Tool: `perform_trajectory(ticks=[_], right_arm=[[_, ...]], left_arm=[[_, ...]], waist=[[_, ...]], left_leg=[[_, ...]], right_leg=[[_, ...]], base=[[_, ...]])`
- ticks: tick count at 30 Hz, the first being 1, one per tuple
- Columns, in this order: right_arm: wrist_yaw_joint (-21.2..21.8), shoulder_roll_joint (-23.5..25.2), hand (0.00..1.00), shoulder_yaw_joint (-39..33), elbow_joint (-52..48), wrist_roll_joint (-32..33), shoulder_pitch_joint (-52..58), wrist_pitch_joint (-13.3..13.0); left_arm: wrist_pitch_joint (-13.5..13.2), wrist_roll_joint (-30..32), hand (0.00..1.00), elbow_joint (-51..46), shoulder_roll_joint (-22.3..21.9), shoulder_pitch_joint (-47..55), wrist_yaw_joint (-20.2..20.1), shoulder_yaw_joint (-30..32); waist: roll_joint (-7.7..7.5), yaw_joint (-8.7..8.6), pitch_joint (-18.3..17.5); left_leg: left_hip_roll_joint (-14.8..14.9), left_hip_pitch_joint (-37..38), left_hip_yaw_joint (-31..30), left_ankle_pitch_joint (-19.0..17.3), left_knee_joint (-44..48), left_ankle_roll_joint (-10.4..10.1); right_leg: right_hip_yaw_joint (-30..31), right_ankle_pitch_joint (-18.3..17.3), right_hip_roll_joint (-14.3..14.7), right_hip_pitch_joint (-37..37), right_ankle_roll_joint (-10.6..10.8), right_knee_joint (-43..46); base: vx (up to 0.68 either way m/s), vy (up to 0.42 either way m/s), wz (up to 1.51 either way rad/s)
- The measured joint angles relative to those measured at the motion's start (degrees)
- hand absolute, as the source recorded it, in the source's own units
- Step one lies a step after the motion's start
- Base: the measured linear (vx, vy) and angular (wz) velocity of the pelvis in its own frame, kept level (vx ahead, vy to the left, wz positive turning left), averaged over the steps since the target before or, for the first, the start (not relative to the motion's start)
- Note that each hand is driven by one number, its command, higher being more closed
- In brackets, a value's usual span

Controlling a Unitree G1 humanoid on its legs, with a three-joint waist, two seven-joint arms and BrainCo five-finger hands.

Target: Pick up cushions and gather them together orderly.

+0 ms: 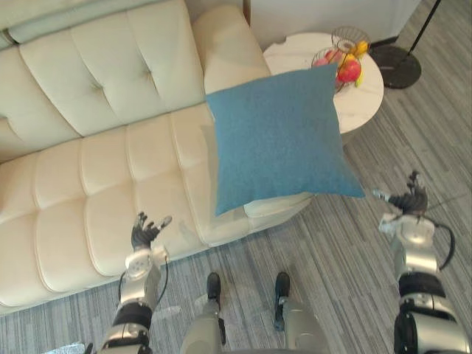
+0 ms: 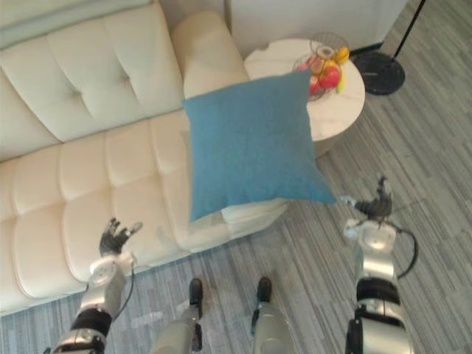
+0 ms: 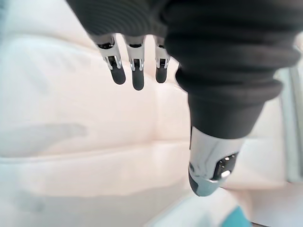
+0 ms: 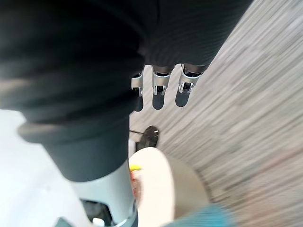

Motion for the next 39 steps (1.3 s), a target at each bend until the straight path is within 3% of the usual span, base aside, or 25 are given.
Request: perform_trajectory(ticks=[7,14,20,27,28,39], right_arm=[[-2.1,-2.5,0.0,5.2,1.4,3.1,-13.5,-0.1],[-3.0,-2.4,0.0,9.1,2.5,6.1,-21.0,0.0],[-3.1,0.4,0.0,13.1,7.3,8.8,-27.9,0.7],[-3.3,3.4,0.0,16.5,7.8,11.0,-33.7,0.7],[-3.3,3.9,1.0,16.5,7.5,11.0,-34.1,0.6],[-3.8,4.4,1.0,17.5,0.1,13.9,-33.2,-0.2]], left_arm=[[-1.1,-0.8,0.0,-0.6,0.8,-9.5,1.1,-6.2],[-1.1,-1.4,0.0,-0.1,-2.0,-18.3,1.2,-12.9],[-0.5,-1.1,0.0,4.4,-5.5,-25.8,0.8,-20.5],[0.6,-0.9,0.0,9.2,-6.1,-33.2,1.3,-21.8],[0.8,-0.9,1.0,9.2,-6.2,-33.7,1.4,-21.8],[1.5,-1.2,1.0,8.5,-6.4,-36.6,5.0,-21.7]], waist=[[-0.02,0.3,2.7],[-0.14,0.51,4.9],[-0.13,0.27,5.0],[-0.15,0.12,5.2],[-0.15,0.08,5.2],[-0.16,-0.04,5.2]], left_leg=[[-0.9,-4.0,0.1,2.1,-0.9,-0.4],[-0.9,-8.1,0.2,4.0,-1.2,-0.7],[-0.7,-11.2,1.0,4.9,-1.5,-0.9],[0.0,-15.3,2.4,5.4,-1.5,-0.7],[0.0,-15.7,2.5,5.5,-1.5,-0.8],[1.0,-15.8,8.6,5.3,-1.3,-1.5]], right_leg=[[0.6,-2.7,-1.8,-7.8,-0.6,7.5],[0.6,-3.0,-2.7,-13.3,-0.9,10.8],[0.6,-1.8,-2.7,-16.2,-1.3,10.5],[0.8,0.4,-2.0,-19.6,-1.3,8.4],[0.8,0.5,-2.0,-20.0,-1.3,8.4],[0.5,0.0,-2.4,-20.4,-1.3,10.0]], base=[[-0.02,-0.012,0.05],[-0.05,-0.027,0.04],[-0.05,-0.021,-0.01],[-0.02,-0.024,-0.06],[0.02,-0.036,-0.02],[0.01,-0.025,0.03]])
